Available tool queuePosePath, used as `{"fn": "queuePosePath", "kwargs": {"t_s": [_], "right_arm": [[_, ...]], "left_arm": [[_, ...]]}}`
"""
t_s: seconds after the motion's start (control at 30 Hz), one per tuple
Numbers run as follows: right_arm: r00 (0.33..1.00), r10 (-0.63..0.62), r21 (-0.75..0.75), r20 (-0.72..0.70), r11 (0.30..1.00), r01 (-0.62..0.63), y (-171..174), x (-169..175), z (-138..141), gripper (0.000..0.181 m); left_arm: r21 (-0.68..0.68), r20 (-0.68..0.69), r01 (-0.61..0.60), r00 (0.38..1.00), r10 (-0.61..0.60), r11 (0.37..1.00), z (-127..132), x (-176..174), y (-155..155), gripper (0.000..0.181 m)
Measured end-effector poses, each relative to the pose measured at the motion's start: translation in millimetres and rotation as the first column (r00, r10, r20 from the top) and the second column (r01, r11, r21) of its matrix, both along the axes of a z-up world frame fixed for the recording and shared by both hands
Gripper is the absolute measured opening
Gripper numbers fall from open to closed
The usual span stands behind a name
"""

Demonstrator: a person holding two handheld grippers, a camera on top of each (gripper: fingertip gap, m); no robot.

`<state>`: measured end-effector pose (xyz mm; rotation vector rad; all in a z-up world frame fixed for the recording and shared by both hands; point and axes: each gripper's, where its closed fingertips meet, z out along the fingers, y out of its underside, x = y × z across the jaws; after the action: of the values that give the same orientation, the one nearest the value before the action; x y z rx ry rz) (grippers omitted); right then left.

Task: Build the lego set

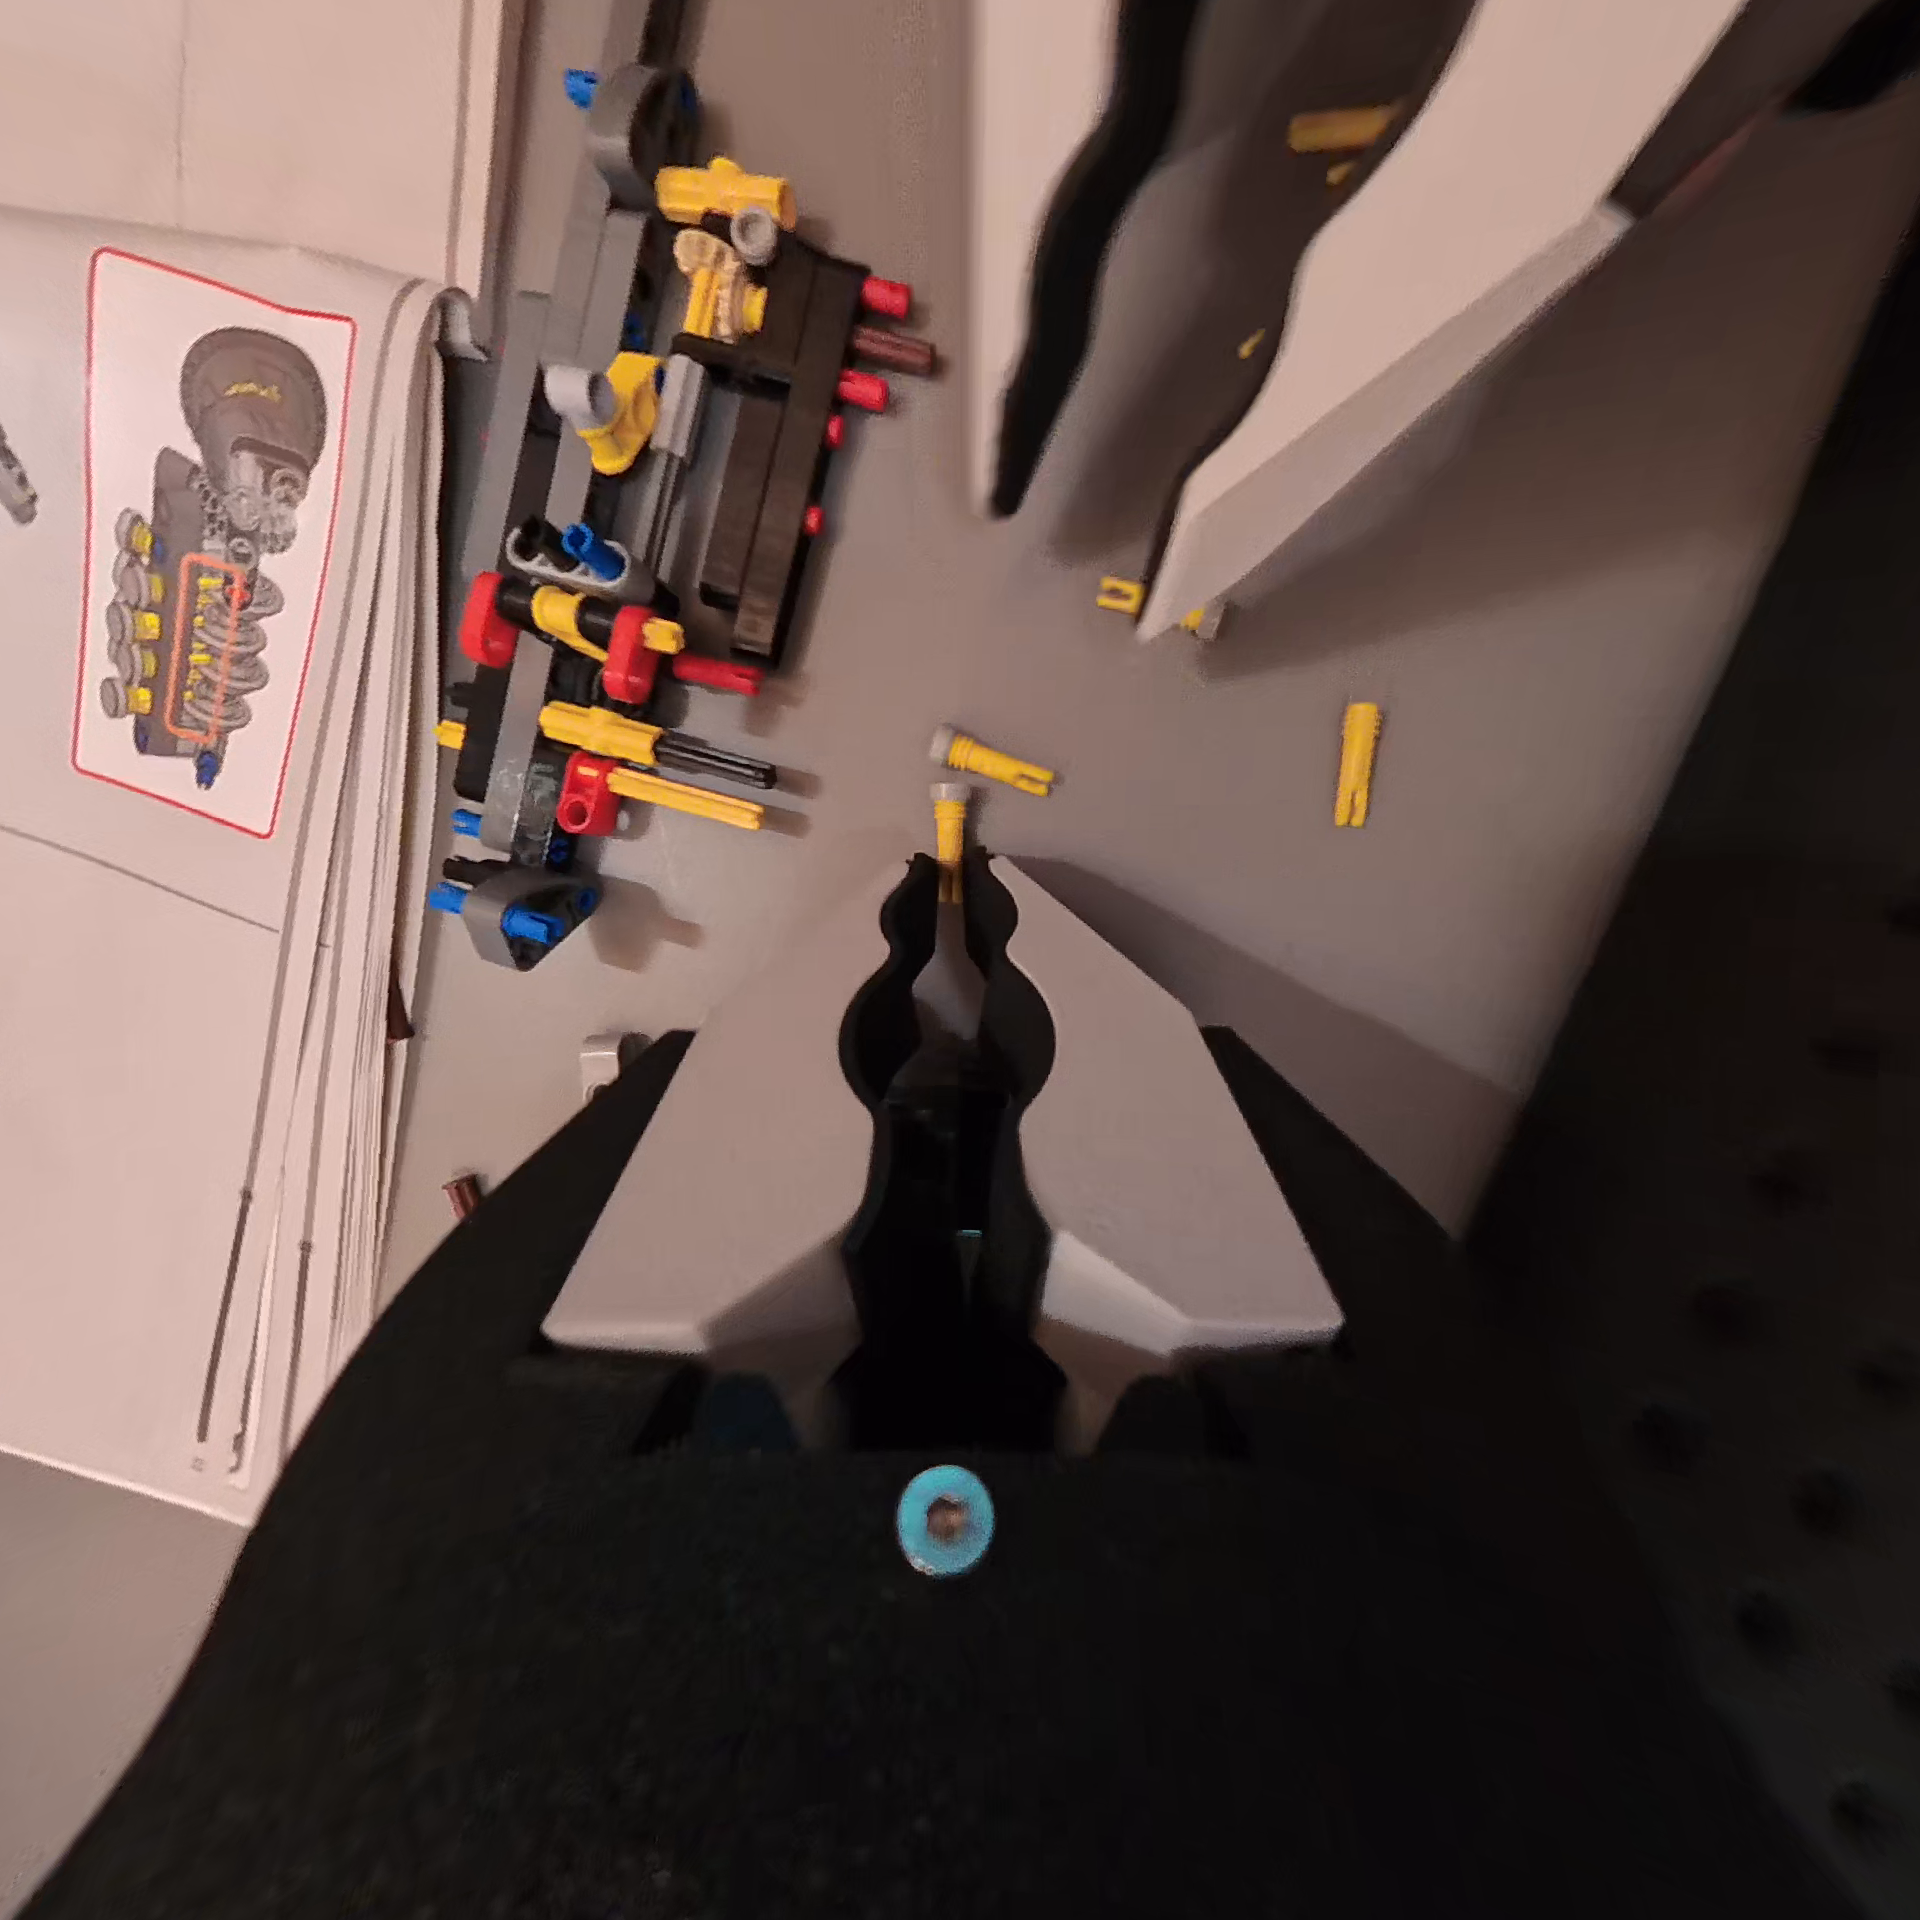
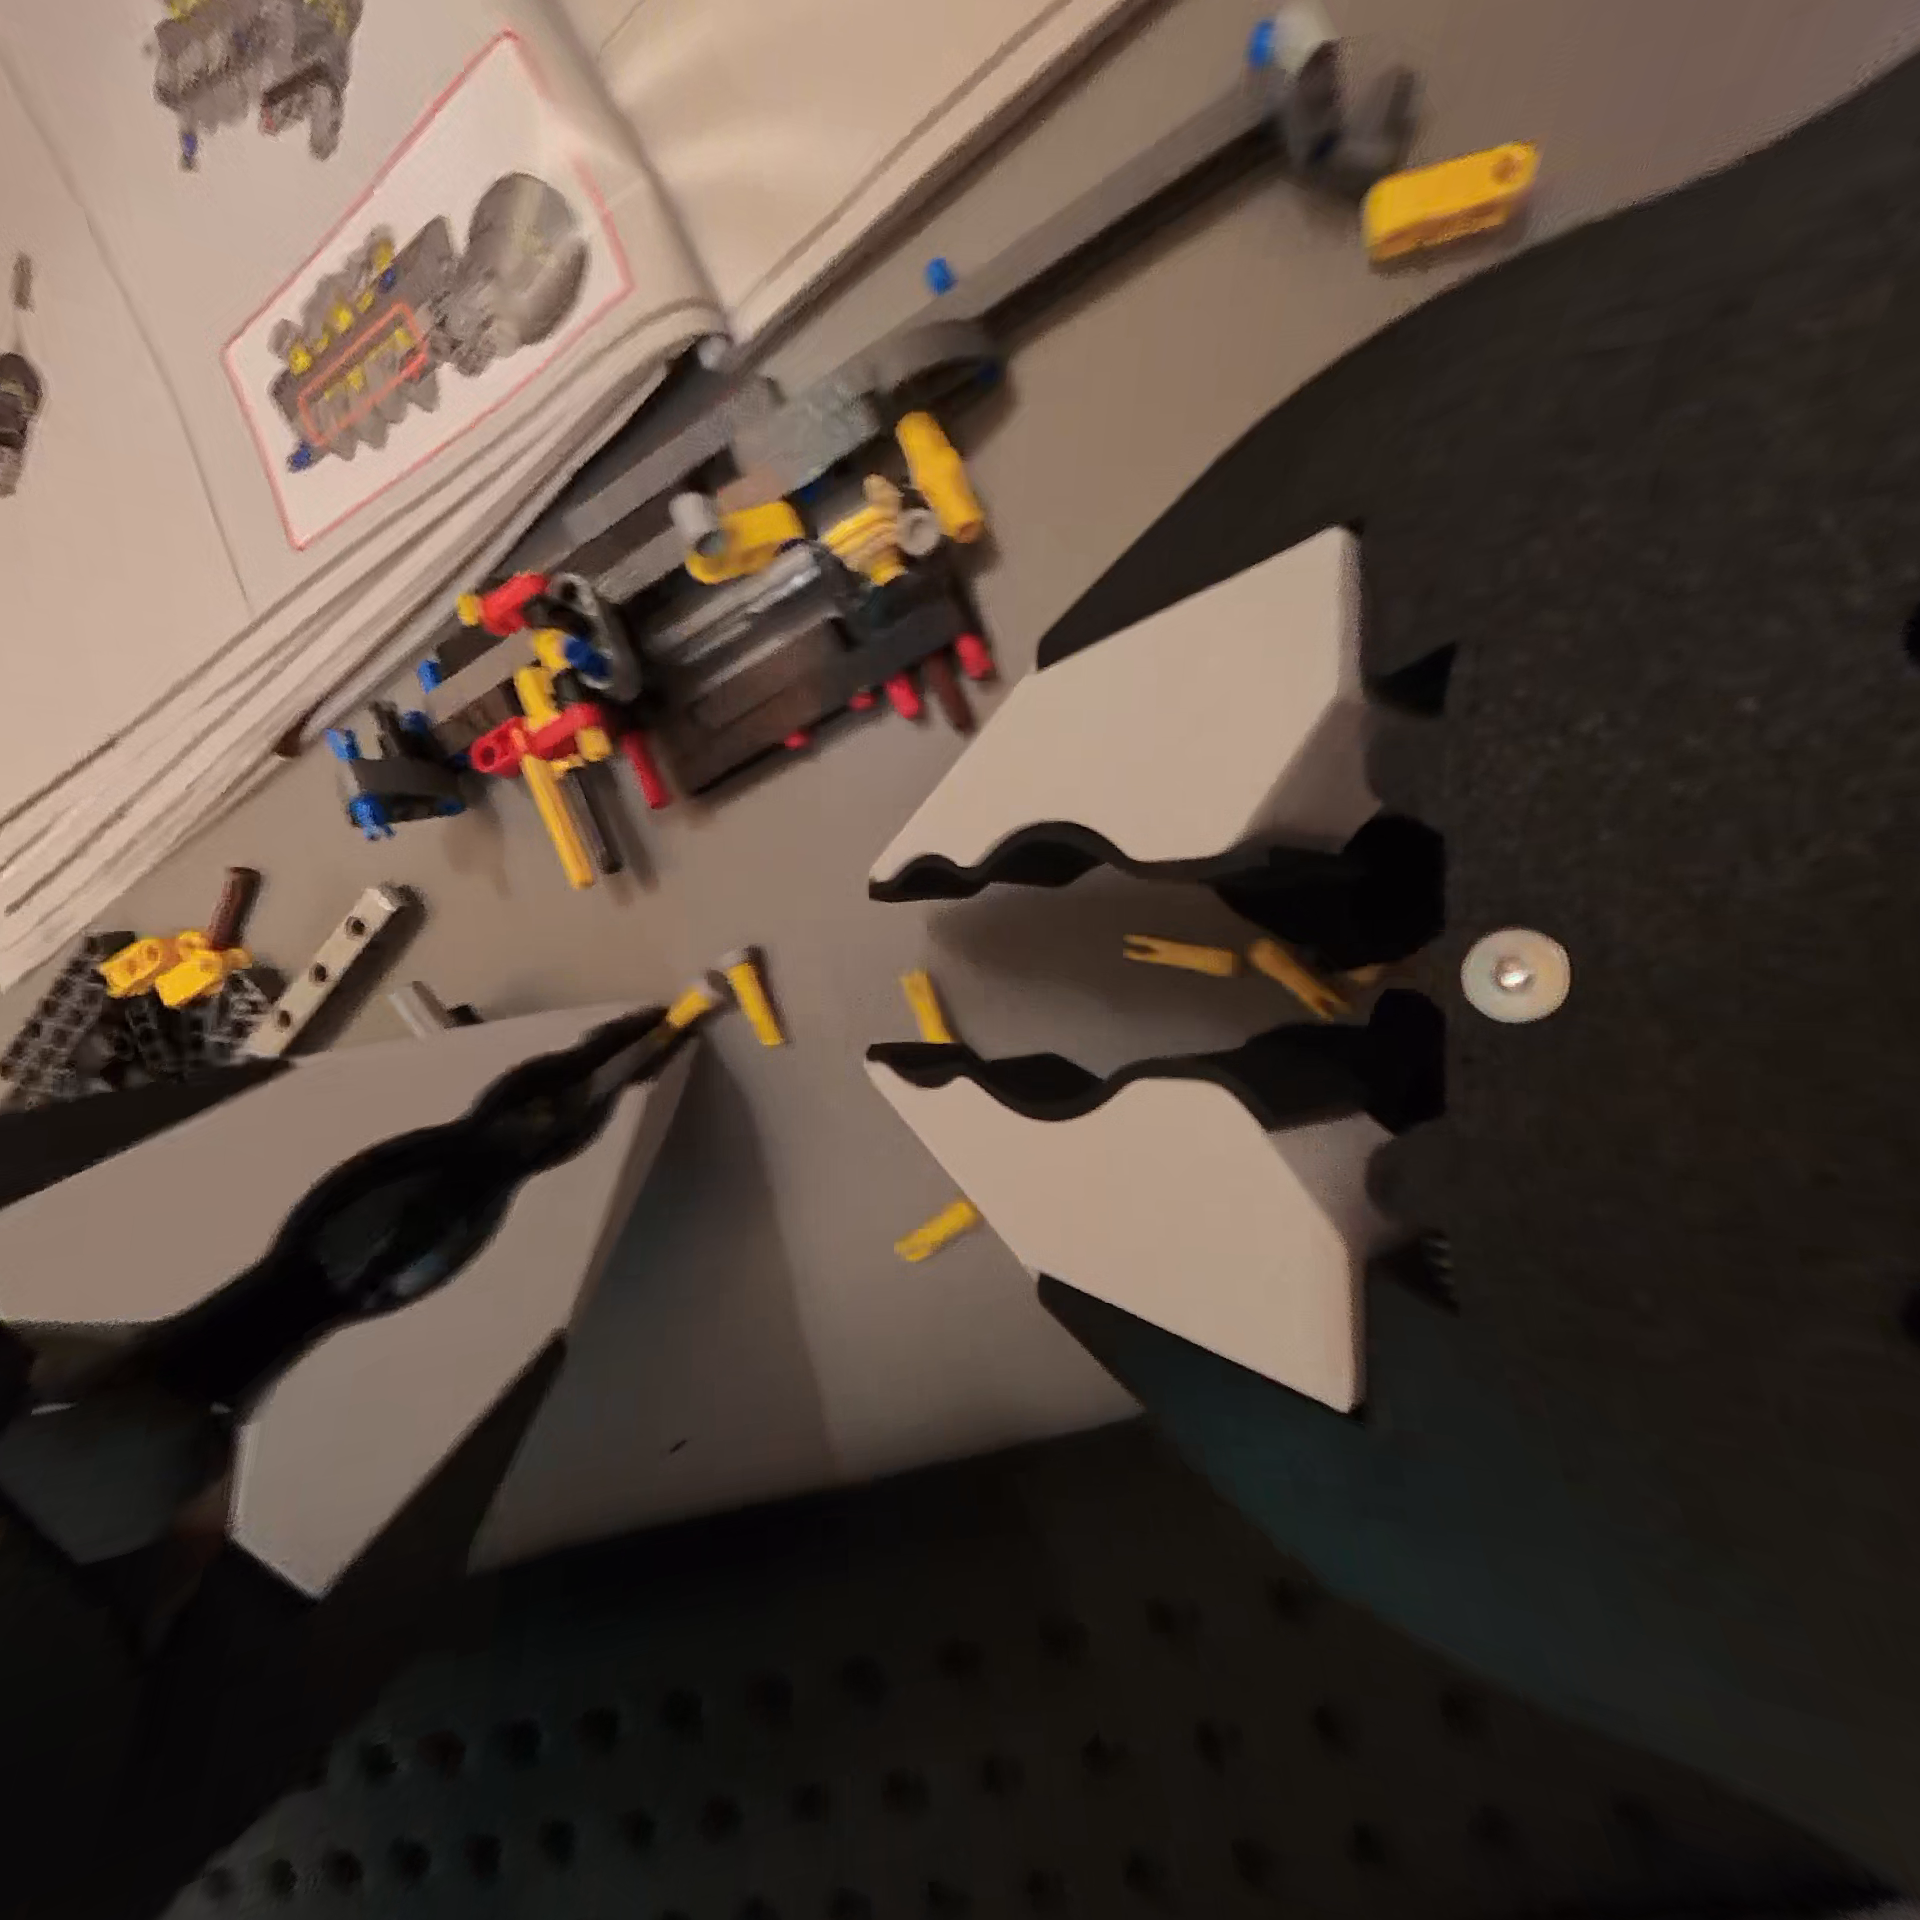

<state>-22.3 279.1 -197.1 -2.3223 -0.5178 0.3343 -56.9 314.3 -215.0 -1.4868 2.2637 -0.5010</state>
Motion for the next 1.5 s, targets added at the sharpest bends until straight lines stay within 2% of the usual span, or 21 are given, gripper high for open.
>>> {"fn": "queuePosePath", "kwargs": {"t_s": [0.13, 0.37, 0.47, 0.6, 0.73, 0.83, 0.93, 1.03, 1.23, 1.37, 1.5], "right_arm": [[1.0, -0.017, -0.054, 0.025, 0.998, 0.019, -17, -1, -14, 0.022], [0.996, -0.028, 0.002, 0.081, 1.0, 0.028, 6, -9, -16, 0.008], [1.0, -0.008, 0.003, 0.022, 1.0, 0.008, 14, -20, -15, 0.01], [0.999, -0.044, 0.029, 0.019, 0.999, 0.043, 12, -7, -3, 0.013], [0.961, -0.27, 0.126, 0.06, 0.957, 0.261, 14, 52, 16, 0.014], [0.918, -0.392, 0.147, 0.059, 0.913, 0.381, 23, 79, 12, 0.016], [0.901, -0.432, 0.127, 0.049, 0.897, 0.423, 30, 82, 4, 0.016], [0.89, -0.449, 0.115, 0.076, 0.891, 0.439, 30, 81, -7, 0.014], [0.882, -0.451, 0.158, 0.14, 0.889, 0.429, 33, 78, -6, 0.0], [0.856, -0.466, 0.199, 0.224, 0.882, 0.427, 34, 81, -2, 0.0], [0.867, -0.469, 0.227, 0.167, 0.874, 0.429, 37, 77, 3, 0.009]], "left_arm": [[0.018, 0.013, -0.04, 0.999, 0.039, 0.999, 0, 2, 0, 0.004], [0.076, 0.034, -0.001, 0.999, -0.001, 0.997, 1, 7, -6, 0.007], [0.064, 0.043, 0.0, 0.999, -0.003, 0.998, 1, 7, -9, 0.008], [0.01, 0.078, -0.02, 0.997, 0.019, 1.0, 6, -1, -11, 0.021], [-0.103, 0.216, -0.055, 0.973, 0.076, 0.993, 27, -9, -12, 0.025], [-0.207, 0.355, -0.071, 0.924, 0.142, 0.976, 51, -13, -11, 0.025], [-0.263, 0.4, -0.063, 0.901, 0.168, 0.963, 60, -21, -8, 0.025], [-0.245, 0.412, -0.04, 0.9, 0.142, 0.969, 60, -29, -4, 0.025], [-0.319, 0.423, -0.012, 0.893, 0.153, 0.948, 70, -38, 2, 0.025], [-0.424, 0.386, 0.009, 0.906, 0.172, 0.906, 76, -37, 3, 0.024], [-0.396, 0.4, 0.015, 0.903, 0.158, 0.918, 80, -27, 14, 0.024]]}}
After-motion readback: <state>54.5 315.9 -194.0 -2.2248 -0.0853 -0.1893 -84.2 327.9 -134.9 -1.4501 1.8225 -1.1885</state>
